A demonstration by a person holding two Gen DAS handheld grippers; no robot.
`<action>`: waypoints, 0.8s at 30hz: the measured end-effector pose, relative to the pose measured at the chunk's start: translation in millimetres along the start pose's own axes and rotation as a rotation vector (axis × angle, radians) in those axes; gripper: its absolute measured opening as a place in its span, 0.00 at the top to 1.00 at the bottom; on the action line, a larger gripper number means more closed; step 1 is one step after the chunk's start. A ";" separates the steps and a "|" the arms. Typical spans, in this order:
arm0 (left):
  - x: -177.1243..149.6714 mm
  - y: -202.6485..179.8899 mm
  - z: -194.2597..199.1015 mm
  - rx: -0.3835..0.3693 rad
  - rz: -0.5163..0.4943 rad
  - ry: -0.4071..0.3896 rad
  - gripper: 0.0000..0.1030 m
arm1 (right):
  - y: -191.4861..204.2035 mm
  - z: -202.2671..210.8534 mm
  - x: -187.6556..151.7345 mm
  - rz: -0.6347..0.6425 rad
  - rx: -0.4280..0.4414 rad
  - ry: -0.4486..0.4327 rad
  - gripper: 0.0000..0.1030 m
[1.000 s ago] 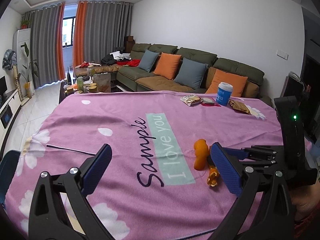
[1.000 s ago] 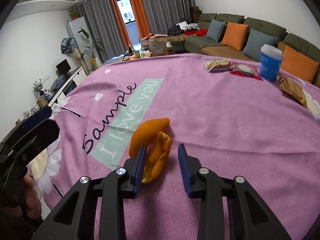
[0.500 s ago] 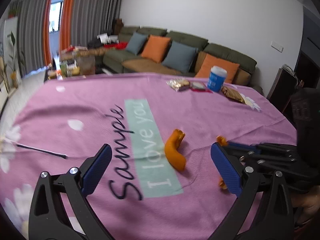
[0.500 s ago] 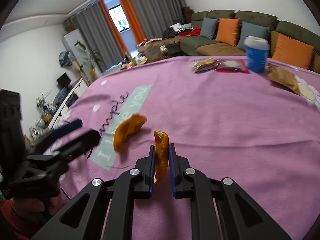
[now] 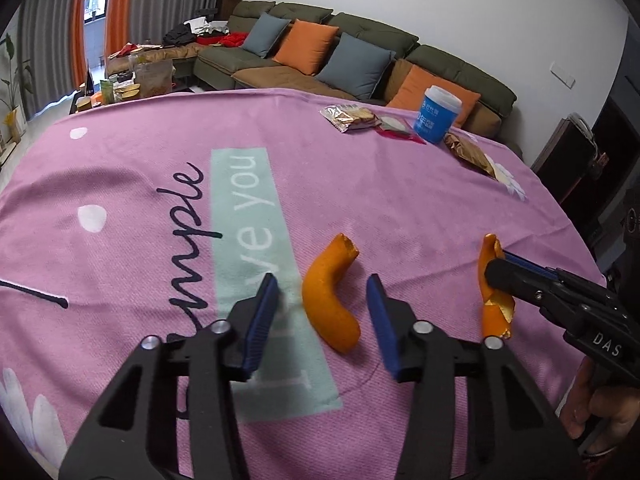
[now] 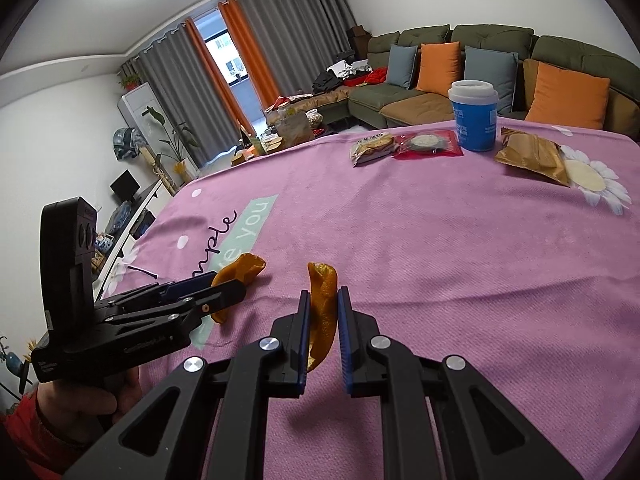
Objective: Collect trash
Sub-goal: 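Grasp an orange peel with the right gripper while the left grasps another peel, then carry both orange peels over the teal bin and open both grippers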
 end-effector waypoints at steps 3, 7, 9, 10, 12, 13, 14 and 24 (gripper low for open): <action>-1.2 -0.5 -0.8 -0.007 -0.003 0.005 0.79 | 1.3 2.5 -0.7 -0.001 0.006 -0.007 0.89; -2.7 0.0 1.6 -0.027 0.007 -0.003 0.87 | 5.6 5.5 -0.8 0.005 0.012 -0.013 0.89; -3.3 0.7 7.9 -0.029 0.015 -0.022 0.88 | 9.5 8.6 0.8 0.015 0.017 -0.022 0.89; -3.7 1.2 12.8 -0.031 0.017 -0.035 0.88 | 12.7 10.8 1.8 0.022 0.020 -0.027 0.89; -3.7 4.0 27.1 -0.020 0.019 -0.066 0.88 | 22.4 15.1 3.8 0.041 0.029 -0.038 0.89; -4.0 6.3 35.9 -0.011 0.020 -0.084 0.88 | 28.4 16.9 5.6 0.054 0.035 -0.044 0.89; -3.9 9.1 44.7 -0.003 0.024 -0.102 0.88 | 32.3 17.7 6.5 0.061 0.040 -0.047 0.89; -15.5 66.7 165.4 0.145 0.091 -0.306 0.88 | 123.7 19.9 11.6 0.213 0.144 -0.073 0.89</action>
Point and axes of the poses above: each gripper's, at about its wrist camera, not at the fingertips, and z roughly against the way its jaws point, y to its left, x to its top, the point moved 6 cm from there along -z, roughly the way its jaws point, and after that the axes turned 6 degrees about -z, right-handed, at the moved point
